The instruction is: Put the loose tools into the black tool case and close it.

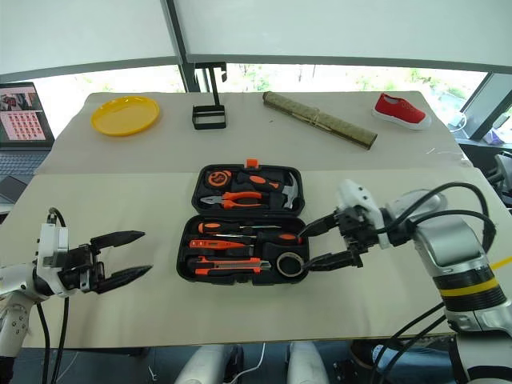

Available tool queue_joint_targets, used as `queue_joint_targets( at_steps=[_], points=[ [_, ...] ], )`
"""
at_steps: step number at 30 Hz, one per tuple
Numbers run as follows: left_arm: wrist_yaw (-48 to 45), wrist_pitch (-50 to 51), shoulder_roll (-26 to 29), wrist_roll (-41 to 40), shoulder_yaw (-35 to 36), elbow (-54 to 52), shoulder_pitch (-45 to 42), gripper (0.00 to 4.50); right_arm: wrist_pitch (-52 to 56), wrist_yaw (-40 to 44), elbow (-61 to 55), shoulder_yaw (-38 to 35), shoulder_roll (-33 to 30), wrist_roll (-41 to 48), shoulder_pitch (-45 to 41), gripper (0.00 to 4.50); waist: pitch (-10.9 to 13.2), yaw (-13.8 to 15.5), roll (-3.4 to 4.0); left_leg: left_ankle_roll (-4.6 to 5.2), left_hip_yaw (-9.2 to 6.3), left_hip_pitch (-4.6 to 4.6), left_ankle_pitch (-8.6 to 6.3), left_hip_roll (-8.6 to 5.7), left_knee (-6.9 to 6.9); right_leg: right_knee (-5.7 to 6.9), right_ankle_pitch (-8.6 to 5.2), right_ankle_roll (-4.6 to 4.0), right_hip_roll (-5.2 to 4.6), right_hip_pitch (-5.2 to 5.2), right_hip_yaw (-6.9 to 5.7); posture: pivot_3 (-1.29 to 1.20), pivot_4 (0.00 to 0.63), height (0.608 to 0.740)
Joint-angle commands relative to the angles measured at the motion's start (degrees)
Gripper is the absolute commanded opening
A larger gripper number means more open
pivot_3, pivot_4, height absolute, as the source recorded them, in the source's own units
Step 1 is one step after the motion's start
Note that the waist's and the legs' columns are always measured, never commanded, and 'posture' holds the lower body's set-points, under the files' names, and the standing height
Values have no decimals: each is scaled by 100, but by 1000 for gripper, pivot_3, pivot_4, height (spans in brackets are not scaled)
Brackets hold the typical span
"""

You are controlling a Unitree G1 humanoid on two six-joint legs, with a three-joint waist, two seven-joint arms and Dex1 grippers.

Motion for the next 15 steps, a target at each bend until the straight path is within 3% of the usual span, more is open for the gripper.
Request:
queue_joint_targets(
  at_steps=[1,7,10,15],
  points=[
    [974,61,-226,513,-110,294,-433,2244,-1001,-856,585,-448,339,-389,96,3012,0,2,0,-2,1,1,2,0,0,3,1,-1,2,-1,2,0,150,740],
    [2056,31,-627,1505,-745,1008,-1375,106,-2410,-2038,1609,-196,947,-1439,-125,958,0,-3,0,-20,4,2,14,-12,1,11,13,-4,17,-3,6,0,150,740],
    [2037,172,-674,1641,-1030,1097,-1654,0,-2709,-2262,1976,-34,1159,-1734,-299,107,0,-32,0,-24,6,0,16,-12,0,13,14,-5,22,-9,9,0,150,740],
    [1754,-110,-795,2060,-1667,1539,-2121,0,-2652,-2172,2146,155,1366,-1774,-435,107,0,-58,0,-24,6,1,16,-9,-3,11,15,-6,26,-7,11,0,150,740]
  ],
)
